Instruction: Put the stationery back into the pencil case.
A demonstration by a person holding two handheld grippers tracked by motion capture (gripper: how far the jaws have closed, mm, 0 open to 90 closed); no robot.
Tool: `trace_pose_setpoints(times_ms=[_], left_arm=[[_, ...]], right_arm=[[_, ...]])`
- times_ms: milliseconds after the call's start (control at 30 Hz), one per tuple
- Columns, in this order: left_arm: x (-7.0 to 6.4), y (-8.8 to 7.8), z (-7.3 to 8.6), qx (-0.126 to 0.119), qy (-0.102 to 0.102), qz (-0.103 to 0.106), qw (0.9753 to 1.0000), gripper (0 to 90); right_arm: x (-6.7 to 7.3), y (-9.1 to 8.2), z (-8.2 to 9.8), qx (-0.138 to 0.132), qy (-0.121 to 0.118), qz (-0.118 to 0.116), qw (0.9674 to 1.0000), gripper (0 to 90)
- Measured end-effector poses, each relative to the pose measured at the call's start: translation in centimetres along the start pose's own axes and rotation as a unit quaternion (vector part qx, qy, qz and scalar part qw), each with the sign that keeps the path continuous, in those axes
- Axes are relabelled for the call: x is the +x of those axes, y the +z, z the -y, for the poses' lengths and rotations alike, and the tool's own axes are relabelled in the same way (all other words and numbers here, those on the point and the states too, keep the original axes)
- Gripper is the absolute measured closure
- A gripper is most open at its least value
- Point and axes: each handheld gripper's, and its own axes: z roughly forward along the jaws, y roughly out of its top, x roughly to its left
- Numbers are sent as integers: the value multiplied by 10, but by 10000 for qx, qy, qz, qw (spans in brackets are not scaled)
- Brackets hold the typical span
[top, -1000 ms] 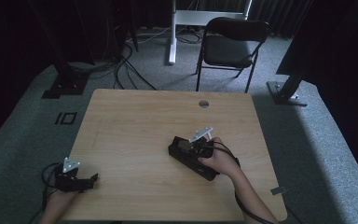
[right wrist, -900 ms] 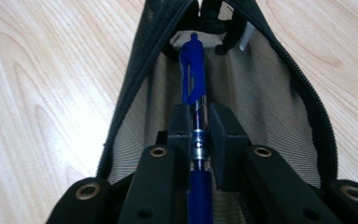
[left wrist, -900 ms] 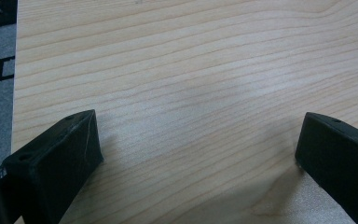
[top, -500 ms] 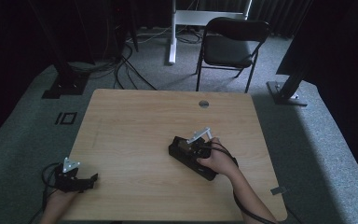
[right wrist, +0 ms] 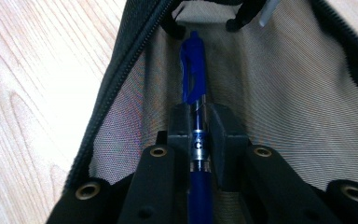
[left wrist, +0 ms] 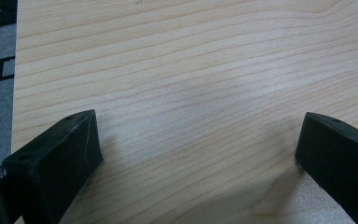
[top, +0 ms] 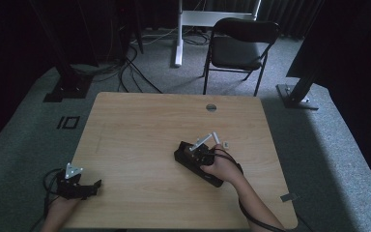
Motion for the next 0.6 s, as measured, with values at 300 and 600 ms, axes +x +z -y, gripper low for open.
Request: trace_pose_setpoints(times_ms=[300,600], left_arm=[[0,0,0,0,0,1,10000,3],[0,0,0,1,1,1,10000,3]], right_arm=[[0,6,0,136,61,57,9999,790],[0,5,0,94,41,53,9999,756]])
